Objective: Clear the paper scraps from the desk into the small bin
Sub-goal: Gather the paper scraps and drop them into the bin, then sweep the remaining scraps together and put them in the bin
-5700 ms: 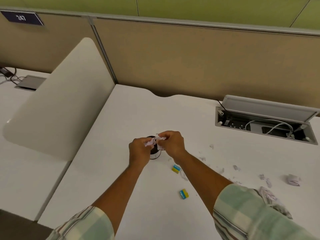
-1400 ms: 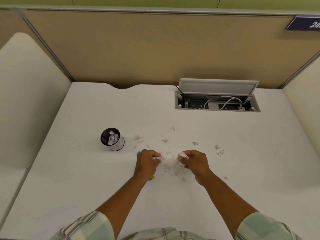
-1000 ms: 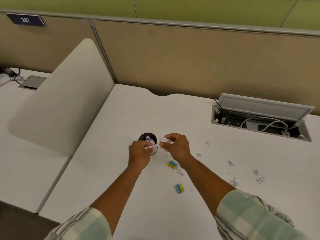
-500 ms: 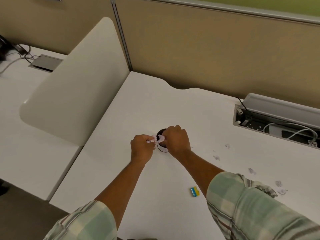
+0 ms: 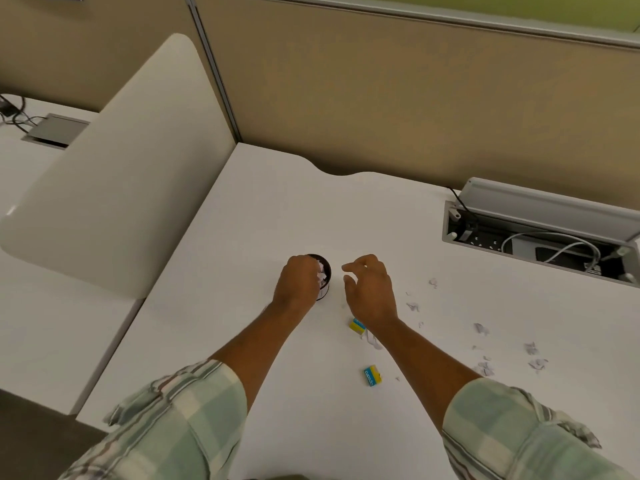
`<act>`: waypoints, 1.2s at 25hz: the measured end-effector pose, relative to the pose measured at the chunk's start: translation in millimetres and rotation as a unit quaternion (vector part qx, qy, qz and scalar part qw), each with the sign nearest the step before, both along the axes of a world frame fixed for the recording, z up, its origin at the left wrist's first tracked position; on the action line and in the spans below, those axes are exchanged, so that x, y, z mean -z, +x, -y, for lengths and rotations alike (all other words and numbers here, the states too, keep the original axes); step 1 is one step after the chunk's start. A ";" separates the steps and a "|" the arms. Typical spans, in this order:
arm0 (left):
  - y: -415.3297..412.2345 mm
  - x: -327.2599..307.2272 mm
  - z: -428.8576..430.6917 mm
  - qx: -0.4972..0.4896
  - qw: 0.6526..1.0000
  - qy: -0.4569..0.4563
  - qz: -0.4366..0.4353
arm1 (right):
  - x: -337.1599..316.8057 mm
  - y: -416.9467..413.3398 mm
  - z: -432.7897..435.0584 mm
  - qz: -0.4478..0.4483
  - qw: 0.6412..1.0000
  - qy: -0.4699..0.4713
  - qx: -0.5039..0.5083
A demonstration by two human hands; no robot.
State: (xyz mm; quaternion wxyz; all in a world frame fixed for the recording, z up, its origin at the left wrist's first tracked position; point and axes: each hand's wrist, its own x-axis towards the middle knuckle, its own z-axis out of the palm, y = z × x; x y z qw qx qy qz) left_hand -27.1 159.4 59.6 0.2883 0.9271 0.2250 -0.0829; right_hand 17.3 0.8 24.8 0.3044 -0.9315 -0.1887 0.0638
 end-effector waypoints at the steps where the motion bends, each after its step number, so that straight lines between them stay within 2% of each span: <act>1: 5.1 0.8 3.5 0.001 1.000 -0.008 -0.024 | 1.5 -1.8 9.1 -0.005 1.000 0.001 0.008; 4: 25.4 0.7 9.1 0.020 0.980 -0.005 -0.196 | 4.1 -6.9 37.0 -0.018 0.999 0.002 0.030; 7: 35.1 -1.9 10.7 0.077 0.965 0.062 -0.243 | 4.2 -11.7 60.5 -0.027 0.999 -0.008 0.039; 10: 35.0 -0.7 13.6 0.122 0.967 0.120 -0.188 | 4.4 -15.1 76.9 -0.042 0.998 -0.016 0.050; 16: 30.0 -17.6 2.5 0.089 0.984 0.106 -0.112 | 15.0 -21.8 93.4 -0.077 0.994 -0.047 0.061; 20: 19.1 -26.2 -9.4 0.002 0.999 0.011 -0.031 | 23.6 -27.7 98.5 -0.092 0.992 -0.062 0.054; 23: 9.2 -30.1 -20.4 -0.087 0.991 -0.080 0.060 | 27.8 -27.9 98.4 -0.103 0.992 -0.060 0.050; 26: -6.7 -24.4 -36.4 -0.165 0.974 -0.074 0.136 | 28.0 -19.7 90.5 -0.105 0.991 -0.088 -0.001; 28: -22.5 -10.5 -41.8 -0.179 0.974 -0.047 0.128 | 26.8 -11.3 82.7 -0.095 0.983 -0.141 -0.064; 30: -40.1 10.2 -41.4 -0.174 0.981 -0.036 0.080 | 23.6 0.2 72.5 -0.081 0.970 -0.187 -0.136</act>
